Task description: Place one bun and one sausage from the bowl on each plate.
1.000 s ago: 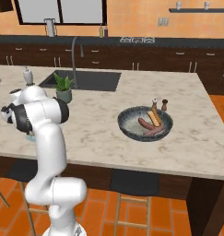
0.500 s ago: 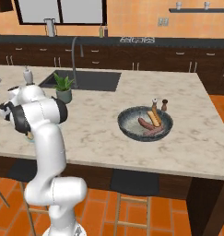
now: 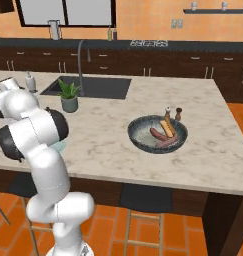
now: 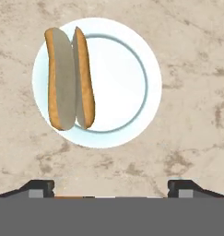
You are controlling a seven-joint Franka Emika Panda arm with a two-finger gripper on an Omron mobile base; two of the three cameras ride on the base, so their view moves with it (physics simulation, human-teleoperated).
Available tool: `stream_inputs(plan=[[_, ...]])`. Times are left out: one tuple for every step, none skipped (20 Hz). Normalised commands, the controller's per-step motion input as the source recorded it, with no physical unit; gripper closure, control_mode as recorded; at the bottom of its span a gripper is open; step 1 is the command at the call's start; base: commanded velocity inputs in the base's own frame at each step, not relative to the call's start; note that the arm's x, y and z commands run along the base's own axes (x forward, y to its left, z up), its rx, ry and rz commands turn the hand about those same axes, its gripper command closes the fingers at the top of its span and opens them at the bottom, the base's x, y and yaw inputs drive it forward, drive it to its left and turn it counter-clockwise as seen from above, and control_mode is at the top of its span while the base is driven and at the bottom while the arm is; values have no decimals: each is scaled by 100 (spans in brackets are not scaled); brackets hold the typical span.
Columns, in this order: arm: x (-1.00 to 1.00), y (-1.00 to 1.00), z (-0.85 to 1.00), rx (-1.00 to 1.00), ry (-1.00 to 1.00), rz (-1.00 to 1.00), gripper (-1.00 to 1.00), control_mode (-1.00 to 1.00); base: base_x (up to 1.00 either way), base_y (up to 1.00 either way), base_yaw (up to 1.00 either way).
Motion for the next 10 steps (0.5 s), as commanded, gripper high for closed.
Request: stream_inputs(plan=[[-66,-100,74,0,0,-7,-100,-100,0,0,0],[-47,-100,73,0,0,-7,-100,-100,0,0,0],[-44,-100,66,0,0,-9,-100,-100,0,0,0],[-41,-100,61,0,0,-10,-100,-100,0,0,0],[-33,-100,58,0,0,-13,-100,-100,0,0,0],[-32,-100,59,0,0,-15,-100,-100,0,0,0],[-30,-100,61,0,0,-14,-100,-100,0,0,0],[-24,-100,63,0,0,-14,-100,-100,0,0,0],[-17,-100,58,0,0,-13,-100,-100,0,0,0],[-14,-100,53,0,0,-14,-100,-100,0,0,0]])
